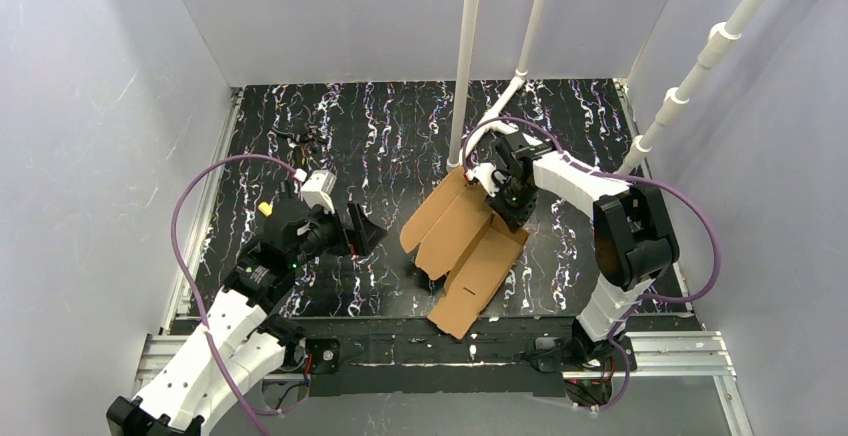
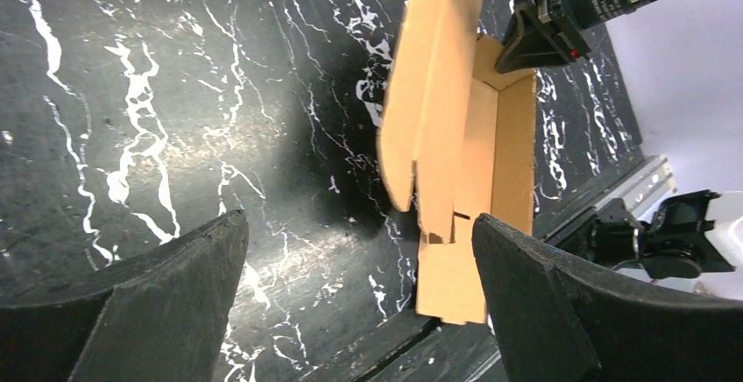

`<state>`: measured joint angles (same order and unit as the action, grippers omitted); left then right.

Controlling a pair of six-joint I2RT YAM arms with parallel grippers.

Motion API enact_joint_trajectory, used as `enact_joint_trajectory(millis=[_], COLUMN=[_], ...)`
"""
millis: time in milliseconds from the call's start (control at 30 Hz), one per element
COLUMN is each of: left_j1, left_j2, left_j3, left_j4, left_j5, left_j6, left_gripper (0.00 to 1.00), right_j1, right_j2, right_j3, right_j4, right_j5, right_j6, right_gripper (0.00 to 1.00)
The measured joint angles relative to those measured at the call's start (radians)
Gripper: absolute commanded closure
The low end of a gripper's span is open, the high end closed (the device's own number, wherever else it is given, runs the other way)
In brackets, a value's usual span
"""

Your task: Fold the paper box

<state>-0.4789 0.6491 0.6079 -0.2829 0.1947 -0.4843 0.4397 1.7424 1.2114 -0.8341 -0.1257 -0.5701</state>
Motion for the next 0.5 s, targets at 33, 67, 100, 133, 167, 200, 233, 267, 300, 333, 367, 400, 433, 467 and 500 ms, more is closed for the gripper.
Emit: enact_joint_trajectory(millis=[33, 67, 100, 133, 167, 200, 233, 267, 300, 333, 367, 400, 433, 467, 500], left_j1=[0.0, 0.0, 0.0, 0.0, 0.0, 0.0, 0.0, 0.0, 0.0, 0.0, 0.0, 0.0, 0.0, 0.0, 0.0], left_j2=[0.007, 0.011, 0.015, 0.018, 0.019, 0.021, 0.023, 0.025, 0.029, 0.033, 0.036, 0.039, 0.042, 0.043, 0.044], left_j3=[-0.006, -0.01, -0.016, -0.023, -0.029, -0.036, -0.042, -0.046, -0.047, -0.048, -0.048, -0.048, -0.048, -0.05, -0.051], left_j4=[0.018, 0.029, 0.044, 0.06, 0.072, 0.08, 0.092, 0.098, 0.103, 0.11, 0.117, 0.122, 0.128, 0.131, 0.135], left_j5=[0.01, 0.017, 0.027, 0.034, 0.04, 0.047, 0.053, 0.057, 0.061, 0.064, 0.068, 0.072, 0.077, 0.079, 0.082], left_j6=[-0.011, -0.021, -0.032, -0.041, -0.05, -0.056, -0.063, -0.068, -0.072, -0.076, -0.079, -0.082, -0.085, -0.086, -0.089], left_gripper=[0.02, 0.02, 0.02, 0.02, 0.02, 0.02, 0.02, 0.02, 0.02, 0.02, 0.03, 0.03, 0.02, 0.02, 0.02], right_j1=[0.0, 0.0, 0.0, 0.0, 0.0, 0.0, 0.0, 0.0, 0.0, 0.0, 0.0, 0.0, 0.0, 0.0, 0.0], right_j2=[0.002, 0.001, 0.001, 0.001, 0.001, 0.001, 0.001, 0.001, 0.001, 0.001, 0.001, 0.001, 0.001, 0.0, -0.001], right_j3=[-0.008, -0.012, -0.018, -0.029, -0.039, -0.05, -0.057, -0.064, -0.068, -0.072, -0.076, -0.08, -0.085, -0.09, -0.095], right_j4=[0.003, 0.007, 0.016, 0.028, 0.034, 0.039, 0.042, 0.05, 0.052, 0.06, 0.066, 0.076, 0.083, 0.092, 0.102], right_j5=[0.005, 0.008, 0.012, 0.015, 0.019, 0.019, 0.021, 0.019, 0.018, 0.014, 0.011, 0.007, 0.003, -0.002, -0.005], right_j6=[0.006, 0.01, 0.013, 0.017, 0.019, 0.019, 0.021, 0.022, 0.023, 0.024, 0.025, 0.026, 0.029, 0.032, 0.036], right_gripper=[0.74, 0.7, 0.68, 0.66, 0.63, 0.61, 0.6, 0.59, 0.59, 0.59, 0.59, 0.58, 0.57, 0.57, 0.57])
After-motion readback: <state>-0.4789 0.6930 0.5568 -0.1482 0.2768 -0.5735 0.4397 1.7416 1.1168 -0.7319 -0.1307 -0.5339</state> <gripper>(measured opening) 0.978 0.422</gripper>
